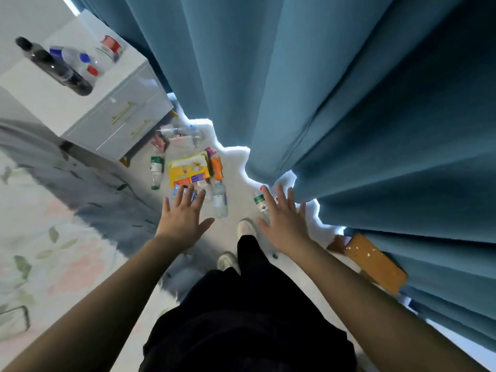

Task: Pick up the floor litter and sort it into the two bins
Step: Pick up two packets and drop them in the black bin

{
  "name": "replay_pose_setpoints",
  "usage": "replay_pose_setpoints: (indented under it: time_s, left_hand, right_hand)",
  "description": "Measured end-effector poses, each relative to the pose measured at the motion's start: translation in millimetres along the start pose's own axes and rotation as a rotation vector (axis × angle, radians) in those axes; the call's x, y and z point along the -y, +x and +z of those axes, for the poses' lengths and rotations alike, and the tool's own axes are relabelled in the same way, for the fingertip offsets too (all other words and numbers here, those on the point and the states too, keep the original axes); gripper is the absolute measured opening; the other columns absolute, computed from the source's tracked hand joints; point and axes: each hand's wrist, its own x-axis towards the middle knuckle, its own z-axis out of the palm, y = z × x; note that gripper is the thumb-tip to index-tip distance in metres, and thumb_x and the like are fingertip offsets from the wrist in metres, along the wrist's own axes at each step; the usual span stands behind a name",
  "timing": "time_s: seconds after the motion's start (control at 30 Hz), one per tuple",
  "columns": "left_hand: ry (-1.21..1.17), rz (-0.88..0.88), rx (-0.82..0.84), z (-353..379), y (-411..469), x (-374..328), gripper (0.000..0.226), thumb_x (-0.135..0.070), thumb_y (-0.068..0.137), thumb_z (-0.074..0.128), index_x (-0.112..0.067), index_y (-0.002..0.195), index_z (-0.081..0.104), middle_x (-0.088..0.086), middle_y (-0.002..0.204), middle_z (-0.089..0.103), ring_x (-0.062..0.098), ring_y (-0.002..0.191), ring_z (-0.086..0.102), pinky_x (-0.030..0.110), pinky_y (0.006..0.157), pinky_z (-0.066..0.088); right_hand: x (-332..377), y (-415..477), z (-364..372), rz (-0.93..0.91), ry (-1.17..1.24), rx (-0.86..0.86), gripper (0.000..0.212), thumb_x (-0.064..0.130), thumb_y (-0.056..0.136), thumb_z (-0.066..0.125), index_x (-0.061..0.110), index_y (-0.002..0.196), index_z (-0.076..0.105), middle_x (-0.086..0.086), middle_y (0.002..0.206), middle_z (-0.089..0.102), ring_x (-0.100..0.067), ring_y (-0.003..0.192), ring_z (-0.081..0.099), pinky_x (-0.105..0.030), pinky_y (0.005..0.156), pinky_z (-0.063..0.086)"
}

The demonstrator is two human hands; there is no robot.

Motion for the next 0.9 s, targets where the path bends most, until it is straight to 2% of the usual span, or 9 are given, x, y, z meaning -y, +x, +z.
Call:
replay_pose_setpoints:
  time_s: [0.23, 0.37, 0.5, 0.67, 0.77, 0.9]
  left_hand:
    - [-0.052, -0.197, 0.141, 5, 57, 74, 0.075, -0.058, 0.093, 0.036, -0.021, 0.152, 0.006, 0.007, 0.16, 0.002, 0.027, 0.147, -0.002, 0.052, 0.115, 0.012]
    - [-0.071, -0.2, 0.191, 34, 102, 119, 0.076, -0.058, 0.092, 0.039, -0.021, 0.151, 0.01, 0.007, 0.159, 0.006, 0.026, 0.146, -0.001, 0.053, 0.114, 0.014]
    - [-0.075, -0.176, 0.263, 83, 158, 169, 0.077, -0.059, 0.09, 0.041, -0.023, 0.15, 0.012, 0.005, 0.158, 0.009, 0.026, 0.146, 0.003, 0.05, 0.114, 0.018]
    - [-0.085, -0.191, 0.337, 178, 248, 237, 0.077, -0.058, 0.088, 0.047, -0.025, 0.149, 0.014, 0.003, 0.158, 0.007, 0.026, 0.146, 0.003, 0.051, 0.114, 0.017]
    - [-0.094, -0.209, 0.38, 237, 302, 268, 0.078, -0.059, 0.088, 0.047, -0.026, 0.15, 0.013, 0.004, 0.158, 0.006, 0.027, 0.146, 0.004, 0.053, 0.113, 0.016]
    - [-0.064, -0.209, 0.41, 306, 371, 288, 0.082, -0.059, 0.09, 0.045, -0.021, 0.151, 0.006, 0.008, 0.159, 0.002, 0.03, 0.146, 0.004, 0.053, 0.113, 0.017]
  right_hand:
    - [57, 107, -18, -0.18, -0.196, 0.19, 0.073, 0.049, 0.098, 0.036, 0.031, 0.152, -0.009, -0.005, 0.16, -0.014, -0.03, 0.147, -0.012, -0.057, 0.115, -0.001]
    - [89, 169, 0, -0.225, -0.293, 0.259, 0.073, 0.048, 0.098, 0.037, 0.03, 0.152, -0.008, -0.006, 0.161, -0.012, -0.032, 0.147, -0.011, -0.061, 0.115, 0.003]
    - [120, 235, 52, -0.152, -0.287, 0.284, 0.072, 0.047, 0.098, 0.037, 0.029, 0.153, -0.007, -0.007, 0.161, -0.01, -0.033, 0.147, -0.009, -0.059, 0.116, 0.005]
    - [149, 332, 171, -0.013, -0.138, 0.368, 0.076, 0.047, 0.095, 0.043, 0.03, 0.152, -0.004, -0.005, 0.161, -0.008, -0.032, 0.148, -0.007, -0.058, 0.116, 0.008]
    - [149, 398, 239, 0.113, -0.062, 0.418, 0.079, 0.047, 0.095, 0.046, 0.032, 0.152, -0.006, -0.004, 0.161, -0.009, -0.032, 0.148, -0.006, -0.059, 0.115, 0.01]
    - [132, 484, 304, 0.23, 0.018, 0.404, 0.081, 0.049, 0.094, 0.047, 0.032, 0.152, -0.007, -0.004, 0.162, -0.006, -0.033, 0.148, -0.004, -0.059, 0.114, 0.012]
